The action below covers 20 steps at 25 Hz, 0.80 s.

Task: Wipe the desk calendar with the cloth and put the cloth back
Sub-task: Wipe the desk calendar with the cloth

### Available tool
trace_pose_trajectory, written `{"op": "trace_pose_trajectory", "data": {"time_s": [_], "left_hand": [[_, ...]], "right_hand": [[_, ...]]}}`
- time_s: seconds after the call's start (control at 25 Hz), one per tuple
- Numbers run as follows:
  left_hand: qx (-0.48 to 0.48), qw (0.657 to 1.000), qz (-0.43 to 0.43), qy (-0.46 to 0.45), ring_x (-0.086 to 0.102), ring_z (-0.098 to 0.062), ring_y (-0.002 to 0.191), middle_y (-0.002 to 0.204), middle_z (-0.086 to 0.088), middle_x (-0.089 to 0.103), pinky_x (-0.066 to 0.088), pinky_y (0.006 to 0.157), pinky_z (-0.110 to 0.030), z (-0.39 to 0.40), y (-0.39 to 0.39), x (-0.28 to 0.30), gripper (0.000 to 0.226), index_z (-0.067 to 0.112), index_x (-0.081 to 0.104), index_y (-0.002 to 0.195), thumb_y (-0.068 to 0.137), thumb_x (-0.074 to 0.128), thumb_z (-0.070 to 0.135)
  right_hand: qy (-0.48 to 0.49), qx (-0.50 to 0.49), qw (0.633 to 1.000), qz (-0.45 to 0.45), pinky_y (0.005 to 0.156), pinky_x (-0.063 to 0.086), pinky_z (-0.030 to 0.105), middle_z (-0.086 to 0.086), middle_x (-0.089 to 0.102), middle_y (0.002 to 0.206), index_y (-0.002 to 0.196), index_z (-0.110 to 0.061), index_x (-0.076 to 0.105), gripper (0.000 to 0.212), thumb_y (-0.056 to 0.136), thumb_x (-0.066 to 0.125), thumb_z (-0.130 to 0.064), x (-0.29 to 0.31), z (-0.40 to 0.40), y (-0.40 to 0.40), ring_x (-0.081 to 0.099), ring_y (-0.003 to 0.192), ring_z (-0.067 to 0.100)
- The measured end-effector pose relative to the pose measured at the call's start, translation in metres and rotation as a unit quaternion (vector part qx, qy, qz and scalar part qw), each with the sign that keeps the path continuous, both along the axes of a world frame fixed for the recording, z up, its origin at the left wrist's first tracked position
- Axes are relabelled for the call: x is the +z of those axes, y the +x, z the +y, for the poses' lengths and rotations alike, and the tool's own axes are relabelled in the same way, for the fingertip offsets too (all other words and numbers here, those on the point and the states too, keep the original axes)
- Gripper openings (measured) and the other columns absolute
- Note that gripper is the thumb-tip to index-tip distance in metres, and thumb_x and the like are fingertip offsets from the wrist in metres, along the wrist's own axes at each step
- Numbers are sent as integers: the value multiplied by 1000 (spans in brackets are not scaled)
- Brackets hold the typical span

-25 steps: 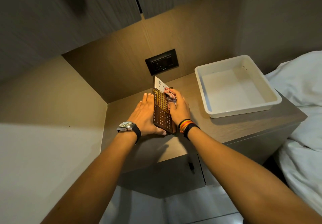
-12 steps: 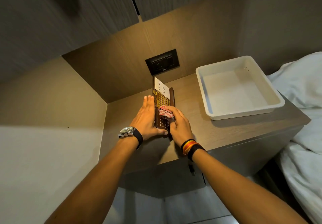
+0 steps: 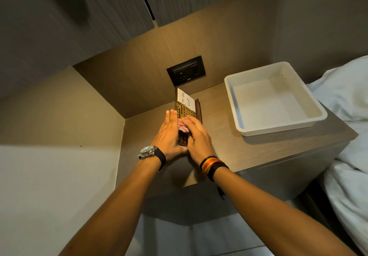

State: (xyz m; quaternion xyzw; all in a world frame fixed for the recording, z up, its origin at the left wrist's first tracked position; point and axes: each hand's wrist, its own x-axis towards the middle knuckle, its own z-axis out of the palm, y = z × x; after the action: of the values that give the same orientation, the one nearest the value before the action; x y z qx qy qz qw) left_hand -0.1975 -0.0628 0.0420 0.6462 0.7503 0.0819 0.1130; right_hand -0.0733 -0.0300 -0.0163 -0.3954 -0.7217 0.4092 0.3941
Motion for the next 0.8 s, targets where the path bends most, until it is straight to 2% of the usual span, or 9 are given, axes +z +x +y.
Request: {"op": "trace_pose_trajectory", "data": {"time_s": [0.12, 0.2, 0.32, 0.4, 0.52, 0.64, 0.72, 0.8], "left_hand": [[-2, 1000, -8, -4, -13, -27, 157, 171, -15, -7, 6, 128, -45, -2, -3, -2, 145, 8, -10, 161, 64, 89, 54], [-6, 1000, 5, -6, -14, -29, 156, 171, -15, -7, 5, 128, -46, 2, -2, 0, 150, 8, -11, 160, 61, 90, 57], [-3, 1000, 11, -10, -14, -28, 156, 171, -16, -7, 7, 128, -47, 3, -3, -1, 148, 7, -10, 161, 62, 90, 56], [1, 1000, 1, -6, -14, -27, 156, 171, -15, -7, 9, 128, -48, 0, -2, -2, 143, 8, -9, 161, 65, 87, 55], [0, 1000, -4, 2, -14, -27, 156, 171, -15, -7, 8, 128, -47, 0, -5, -3, 144, 8, -9, 161, 64, 87, 55], [-4, 1000, -1, 4, -13, -27, 156, 171, -16, -5, 7, 128, -44, 3, -3, -4, 140, 7, -7, 161, 67, 85, 54], [-3, 1000, -7, 8, -13, -26, 156, 171, -15, -5, 4, 126, -39, 1, -3, -4, 137, 8, -6, 161, 68, 84, 54], [-1, 1000, -12, 9, -13, -26, 156, 171, -14, -5, 4, 127, -42, 1, -5, -5, 140, 9, -7, 161, 67, 85, 55]], "right_hand": [[53, 66, 996, -26, 122, 34, 39, -2, 41, 158, 148, -27, 49, 61, 94, 50, 2, -29, -20, 31, 38, 147, 16], [41, 53, 997, -37, 120, 37, 42, -1, 42, 157, 147, -26, 50, 61, 94, 50, 3, -31, -7, 39, 39, 146, 18], [-16, 6, 999, -30, 119, 37, 41, 3, 43, 156, 143, -26, 53, 57, 93, 50, 0, -5, 11, 11, 40, 144, 23], [3, 11, 1000, -23, 119, 34, 36, 3, 43, 156, 144, -27, 52, 57, 93, 52, -1, -5, 2, 6, 40, 145, 23], [43, 43, 997, -41, 121, 35, 41, 2, 42, 157, 148, -27, 48, 61, 94, 54, 1, -24, -14, 24, 39, 146, 21], [-3, -6, 999, -40, 118, 40, 42, 2, 42, 156, 144, -27, 51, 58, 93, 52, 0, -8, 7, 8, 40, 144, 23], [-7, -7, 1000, -23, 118, 38, 38, 3, 42, 155, 143, -27, 53, 56, 93, 52, 0, 0, 5, -2, 40, 144, 23], [29, 29, 999, -21, 119, 31, 32, 0, 41, 157, 144, -28, 52, 57, 94, 52, -1, -11, -10, 8, 38, 146, 20]]}}
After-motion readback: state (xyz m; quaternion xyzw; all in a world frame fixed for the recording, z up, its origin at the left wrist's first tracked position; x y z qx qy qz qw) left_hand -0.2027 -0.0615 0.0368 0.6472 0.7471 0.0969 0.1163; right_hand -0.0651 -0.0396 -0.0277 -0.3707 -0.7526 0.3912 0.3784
